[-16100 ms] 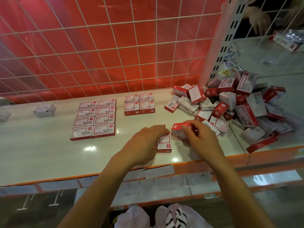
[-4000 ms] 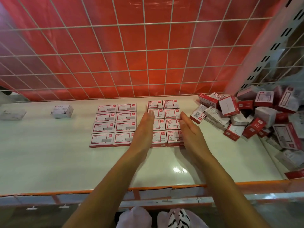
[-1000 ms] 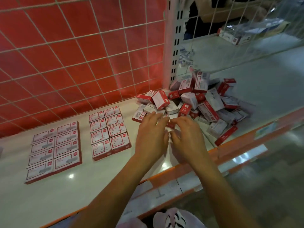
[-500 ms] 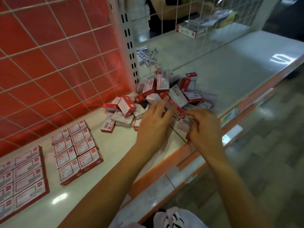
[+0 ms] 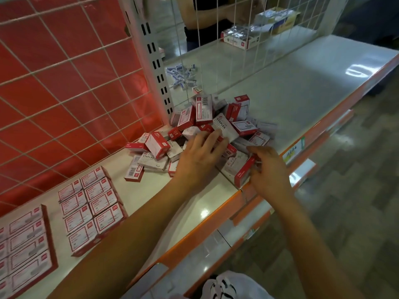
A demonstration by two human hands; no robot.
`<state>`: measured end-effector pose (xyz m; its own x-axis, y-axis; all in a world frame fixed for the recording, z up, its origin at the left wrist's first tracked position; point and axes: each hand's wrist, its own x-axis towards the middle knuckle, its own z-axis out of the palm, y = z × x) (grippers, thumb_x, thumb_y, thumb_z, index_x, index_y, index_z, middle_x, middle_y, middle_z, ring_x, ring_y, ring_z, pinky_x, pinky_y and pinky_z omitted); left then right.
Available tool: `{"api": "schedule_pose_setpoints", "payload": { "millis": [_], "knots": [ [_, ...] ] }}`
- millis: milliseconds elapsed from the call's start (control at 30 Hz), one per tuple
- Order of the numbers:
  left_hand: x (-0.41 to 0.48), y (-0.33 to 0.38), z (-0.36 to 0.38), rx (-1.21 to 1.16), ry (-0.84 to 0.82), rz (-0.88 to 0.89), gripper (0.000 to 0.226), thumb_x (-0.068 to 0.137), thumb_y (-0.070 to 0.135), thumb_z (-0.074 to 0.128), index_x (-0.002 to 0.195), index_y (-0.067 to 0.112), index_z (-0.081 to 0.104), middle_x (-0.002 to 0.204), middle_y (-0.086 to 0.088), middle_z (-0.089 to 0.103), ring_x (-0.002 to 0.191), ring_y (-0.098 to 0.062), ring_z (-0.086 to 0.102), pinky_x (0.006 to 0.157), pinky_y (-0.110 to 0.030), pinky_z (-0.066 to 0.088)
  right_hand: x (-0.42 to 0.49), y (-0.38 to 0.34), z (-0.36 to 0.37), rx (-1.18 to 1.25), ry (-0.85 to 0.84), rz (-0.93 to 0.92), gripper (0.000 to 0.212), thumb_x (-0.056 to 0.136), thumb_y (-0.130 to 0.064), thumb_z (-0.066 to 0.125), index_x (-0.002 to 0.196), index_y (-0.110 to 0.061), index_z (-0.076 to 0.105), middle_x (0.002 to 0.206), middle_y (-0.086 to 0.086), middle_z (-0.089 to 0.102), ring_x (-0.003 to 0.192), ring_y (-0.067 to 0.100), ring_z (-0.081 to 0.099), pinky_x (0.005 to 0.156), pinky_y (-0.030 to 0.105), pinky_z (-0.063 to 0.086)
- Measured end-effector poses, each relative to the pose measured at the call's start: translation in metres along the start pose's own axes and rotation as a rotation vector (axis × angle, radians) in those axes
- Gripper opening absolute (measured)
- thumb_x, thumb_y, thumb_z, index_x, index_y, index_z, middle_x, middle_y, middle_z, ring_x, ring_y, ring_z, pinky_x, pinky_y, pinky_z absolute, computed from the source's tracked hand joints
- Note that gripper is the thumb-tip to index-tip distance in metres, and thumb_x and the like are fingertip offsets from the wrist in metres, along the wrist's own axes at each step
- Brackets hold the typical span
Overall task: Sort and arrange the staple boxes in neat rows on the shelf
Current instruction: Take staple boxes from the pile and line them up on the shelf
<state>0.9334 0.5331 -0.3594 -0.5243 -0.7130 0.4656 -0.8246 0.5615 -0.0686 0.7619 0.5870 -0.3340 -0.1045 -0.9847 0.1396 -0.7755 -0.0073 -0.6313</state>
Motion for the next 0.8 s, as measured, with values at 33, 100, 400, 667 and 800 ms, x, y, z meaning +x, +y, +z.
{"api": "schedule_pose_setpoints", "payload": {
  "millis": [33, 100, 400, 667, 800],
  "knots": [
    [0.001, 0.000, 0.001, -0.007, -0.013, -0.006, 0.048, 0.086, 0.037, 0.064, 0.127, 0.015, 0.054, 0.133, -0.010, 0.051, 0.114, -0.030, 0.044, 0.092, -0.044, 0.046, 0.001, 0.002, 0.000, 0.004, -0.021, 0.020, 0.045, 0.083, 0.007, 0.052, 0.124, -0.010, 0.060, 0.123, 0.013, 0.056, 0.110, 0.026, 0.055, 0.083, 0.019, 0.037],
    [0.001, -0.001, 0.001, -0.017, -0.033, -0.016, 0.050, 0.083, 0.036, 0.069, 0.126, 0.015, 0.054, 0.132, -0.010, 0.050, 0.113, -0.031, 0.044, 0.089, -0.045, 0.048, 0.002, 0.006, 0.000, 0.014, -0.065, 0.027, 0.044, 0.081, 0.007, 0.056, 0.119, -0.013, 0.064, 0.121, 0.008, 0.057, 0.106, 0.019, 0.056, 0.079, 0.012, 0.037],
    [0.000, -0.001, -0.009, -0.056, 0.028, 0.015, 0.045, 0.077, 0.035, 0.074, 0.113, 0.012, 0.061, 0.115, -0.008, 0.060, 0.101, -0.025, 0.048, 0.081, -0.036, 0.046, -0.005, 0.003, -0.003, 0.083, -0.170, 0.027, 0.029, 0.083, -0.010, 0.069, 0.112, -0.015, 0.066, 0.106, -0.006, 0.054, 0.092, 0.005, 0.049, 0.067, 0.001, 0.034],
    [-0.022, 0.010, -0.028, -0.067, 0.127, -0.114, 0.035, 0.091, 0.037, 0.051, 0.102, 0.009, 0.067, 0.088, -0.013, 0.067, 0.075, -0.030, 0.062, 0.061, -0.033, 0.047, -0.013, -0.003, 0.002, 0.225, -0.130, -0.001, 0.024, 0.091, -0.009, 0.057, 0.114, -0.015, 0.063, 0.110, 0.002, 0.057, 0.094, 0.009, 0.055, 0.073, 0.005, 0.043],
    [-0.036, 0.009, -0.048, -0.221, 0.137, -0.258, 0.028, 0.093, 0.024, 0.049, 0.110, 0.010, 0.067, 0.095, -0.011, 0.063, 0.072, -0.024, 0.061, 0.055, -0.024, 0.048, -0.015, -0.009, -0.001, 0.431, -0.098, 0.042, 0.019, 0.095, -0.009, 0.051, 0.110, -0.019, 0.058, 0.098, -0.010, 0.060, 0.088, 0.002, 0.059, 0.070, 0.012, 0.051]
  ]
}}
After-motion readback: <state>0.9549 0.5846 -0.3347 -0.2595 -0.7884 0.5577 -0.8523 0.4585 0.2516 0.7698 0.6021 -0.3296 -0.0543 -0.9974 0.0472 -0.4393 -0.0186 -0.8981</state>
